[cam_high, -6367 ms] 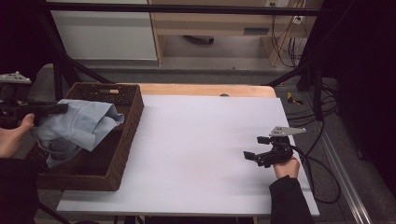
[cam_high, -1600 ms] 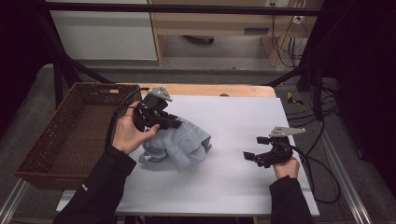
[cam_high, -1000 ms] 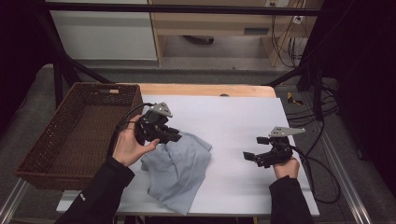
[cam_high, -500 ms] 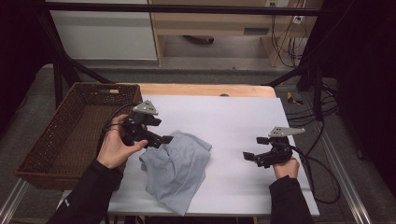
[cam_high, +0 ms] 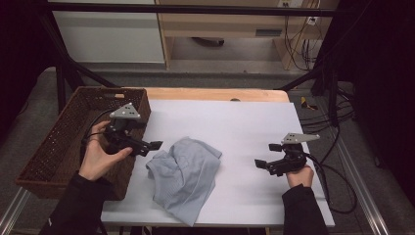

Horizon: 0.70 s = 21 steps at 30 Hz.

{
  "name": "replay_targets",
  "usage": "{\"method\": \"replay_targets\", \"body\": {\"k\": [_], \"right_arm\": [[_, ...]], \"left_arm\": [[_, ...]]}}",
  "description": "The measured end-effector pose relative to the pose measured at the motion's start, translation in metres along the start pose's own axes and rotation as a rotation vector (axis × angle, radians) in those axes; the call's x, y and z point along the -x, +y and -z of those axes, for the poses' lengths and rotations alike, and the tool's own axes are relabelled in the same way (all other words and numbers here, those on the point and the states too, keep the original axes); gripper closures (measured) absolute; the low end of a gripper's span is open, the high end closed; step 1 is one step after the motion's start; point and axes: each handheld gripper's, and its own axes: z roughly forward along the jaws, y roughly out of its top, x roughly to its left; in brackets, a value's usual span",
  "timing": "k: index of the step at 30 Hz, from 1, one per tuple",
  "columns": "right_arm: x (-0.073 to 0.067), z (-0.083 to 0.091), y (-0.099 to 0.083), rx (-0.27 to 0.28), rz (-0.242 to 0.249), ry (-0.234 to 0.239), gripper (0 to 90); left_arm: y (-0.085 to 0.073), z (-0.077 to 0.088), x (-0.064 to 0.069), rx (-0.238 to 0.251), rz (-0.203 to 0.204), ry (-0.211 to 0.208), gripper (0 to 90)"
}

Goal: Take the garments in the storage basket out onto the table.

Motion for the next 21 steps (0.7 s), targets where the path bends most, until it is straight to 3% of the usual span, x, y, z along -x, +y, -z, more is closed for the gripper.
{"method": "replay_targets", "body": {"k": [11, 21], "right_arm": [[0.000, -0.001, 0.000, -0.004, 0.000, 0.000, 4.7], [0.000, -0.002, -0.001, -0.007, -0.002, 0.000, 4.7]], "left_arm": [[-0.034, 0.001, -0.015, -0.025, 0.014, 0.039, 5.9], [-0.057, 0.007, -0.028, -0.041, 0.035, 0.049, 5.9]]}}
